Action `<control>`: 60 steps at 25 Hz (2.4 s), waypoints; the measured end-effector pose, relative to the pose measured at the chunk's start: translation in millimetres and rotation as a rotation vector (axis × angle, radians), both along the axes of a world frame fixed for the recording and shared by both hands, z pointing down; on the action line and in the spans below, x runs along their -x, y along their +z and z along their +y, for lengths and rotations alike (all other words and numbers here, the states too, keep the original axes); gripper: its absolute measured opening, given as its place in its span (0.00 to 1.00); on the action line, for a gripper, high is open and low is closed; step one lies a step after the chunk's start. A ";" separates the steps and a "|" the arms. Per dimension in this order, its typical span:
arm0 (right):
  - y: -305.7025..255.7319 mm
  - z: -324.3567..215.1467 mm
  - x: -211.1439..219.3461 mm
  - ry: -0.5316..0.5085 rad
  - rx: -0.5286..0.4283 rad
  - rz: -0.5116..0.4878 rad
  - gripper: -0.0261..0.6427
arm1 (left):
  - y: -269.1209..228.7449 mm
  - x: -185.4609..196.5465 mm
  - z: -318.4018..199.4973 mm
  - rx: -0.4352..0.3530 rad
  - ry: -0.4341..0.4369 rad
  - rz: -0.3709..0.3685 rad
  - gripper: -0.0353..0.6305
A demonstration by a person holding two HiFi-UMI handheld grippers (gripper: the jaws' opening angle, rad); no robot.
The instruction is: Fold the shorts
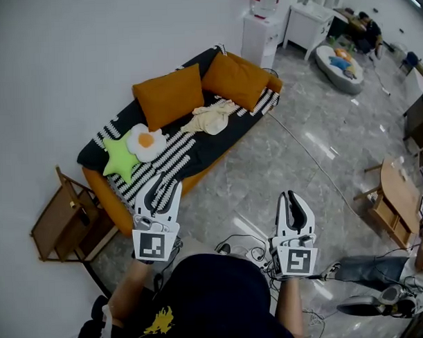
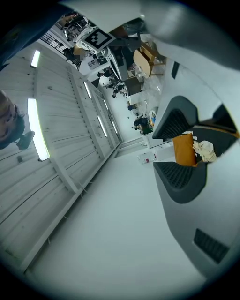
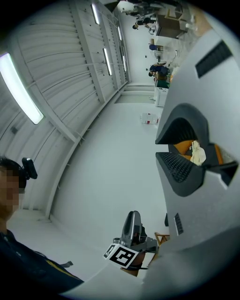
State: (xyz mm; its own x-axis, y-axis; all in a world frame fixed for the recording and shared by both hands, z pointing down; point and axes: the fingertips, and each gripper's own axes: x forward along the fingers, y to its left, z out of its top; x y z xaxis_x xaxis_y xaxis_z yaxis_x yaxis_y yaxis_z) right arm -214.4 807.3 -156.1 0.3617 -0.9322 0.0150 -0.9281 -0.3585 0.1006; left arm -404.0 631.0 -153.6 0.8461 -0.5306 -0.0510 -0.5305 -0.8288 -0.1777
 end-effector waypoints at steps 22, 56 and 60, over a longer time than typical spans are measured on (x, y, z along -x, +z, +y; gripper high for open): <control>5.3 -3.3 -4.1 -0.005 -0.012 -0.031 0.89 | 15.5 -14.5 11.6 0.078 0.096 -0.006 0.77; 82.9 -300.8 -62.5 -0.200 0.215 -0.076 0.86 | 132.2 -55.1 -260.0 0.295 -0.051 -0.166 0.78; 92.2 -398.8 -66.2 -0.260 0.245 -0.086 0.85 | 152.7 -61.7 -344.1 0.380 -0.065 -0.092 0.78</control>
